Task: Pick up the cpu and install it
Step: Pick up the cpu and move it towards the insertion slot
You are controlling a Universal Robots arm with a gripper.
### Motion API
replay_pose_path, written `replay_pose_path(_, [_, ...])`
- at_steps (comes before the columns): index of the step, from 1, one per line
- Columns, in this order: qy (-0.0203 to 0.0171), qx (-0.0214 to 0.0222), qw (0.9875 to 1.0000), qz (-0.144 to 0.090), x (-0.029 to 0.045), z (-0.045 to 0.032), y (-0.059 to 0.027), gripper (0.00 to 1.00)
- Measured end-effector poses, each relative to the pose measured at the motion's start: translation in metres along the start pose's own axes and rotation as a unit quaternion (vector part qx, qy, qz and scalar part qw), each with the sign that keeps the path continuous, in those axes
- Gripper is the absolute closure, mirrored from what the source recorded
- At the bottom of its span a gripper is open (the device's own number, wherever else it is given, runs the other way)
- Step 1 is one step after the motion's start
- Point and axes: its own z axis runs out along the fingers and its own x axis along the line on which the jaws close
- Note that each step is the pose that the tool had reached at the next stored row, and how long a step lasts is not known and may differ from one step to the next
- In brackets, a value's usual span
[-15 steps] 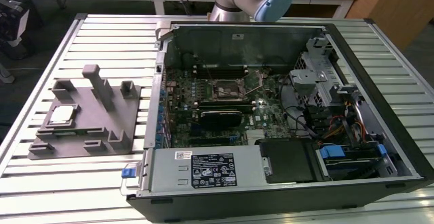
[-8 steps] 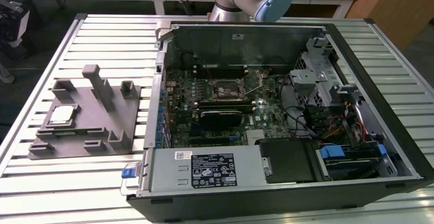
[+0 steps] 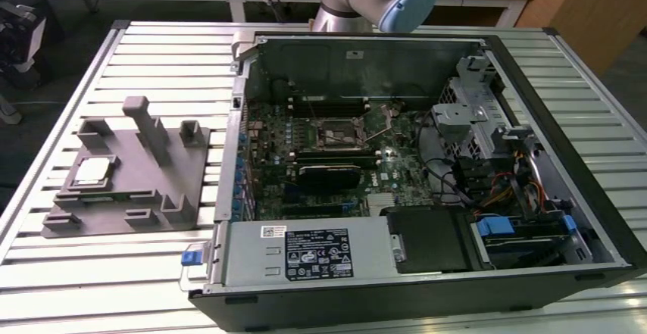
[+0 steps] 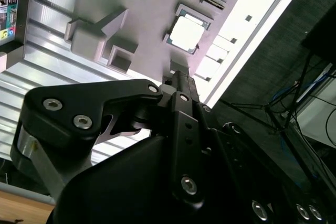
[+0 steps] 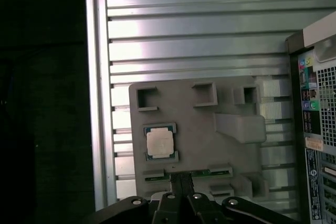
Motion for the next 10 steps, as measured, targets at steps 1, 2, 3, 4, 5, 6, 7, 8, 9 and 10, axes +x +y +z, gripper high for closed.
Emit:
replay_pose_path(1, [0.0,0.0,1.0,0.0,0.0,0.0005,-0.0001,0.89])
replay_pose_path(2, [0.0,0.0,1.0,0.0,0.0,0.001,-0.0002,0.89])
replay_pose_path(3, [-0.0001,-0.0001,1.0,0.0,0.0,0.0017,-0.0004,0.89])
replay_pose_path(4, [0.0,0.0,1.0,0.0,0.0,0.0022,-0.0008,0.89])
replay_pose_path(5, [0.0001,0.0,1.0,-0.001,0.0,0.0029,-0.0011,0.89])
replay_pose_path(6, [0.0001,-0.0001,1.0,-0.003,0.0,0.0037,-0.0014,0.83])
replay_pose_path(7, [0.0002,-0.0001,1.0,-0.005,0.0001,0.0045,-0.0017,0.77])
replay_pose_path(8, [0.0003,-0.0002,1.0,-0.006,0.0001,0.0054,-0.0021,0.71])
replay_pose_path(9, [0.0004,-0.0002,1.0,-0.008,0.0002,0.0064,-0.0025,0.71])
replay_pose_path(10, [0.0008,-0.0003,0.9999,-0.011,0.0002,0.0073,-0.0028,0.65])
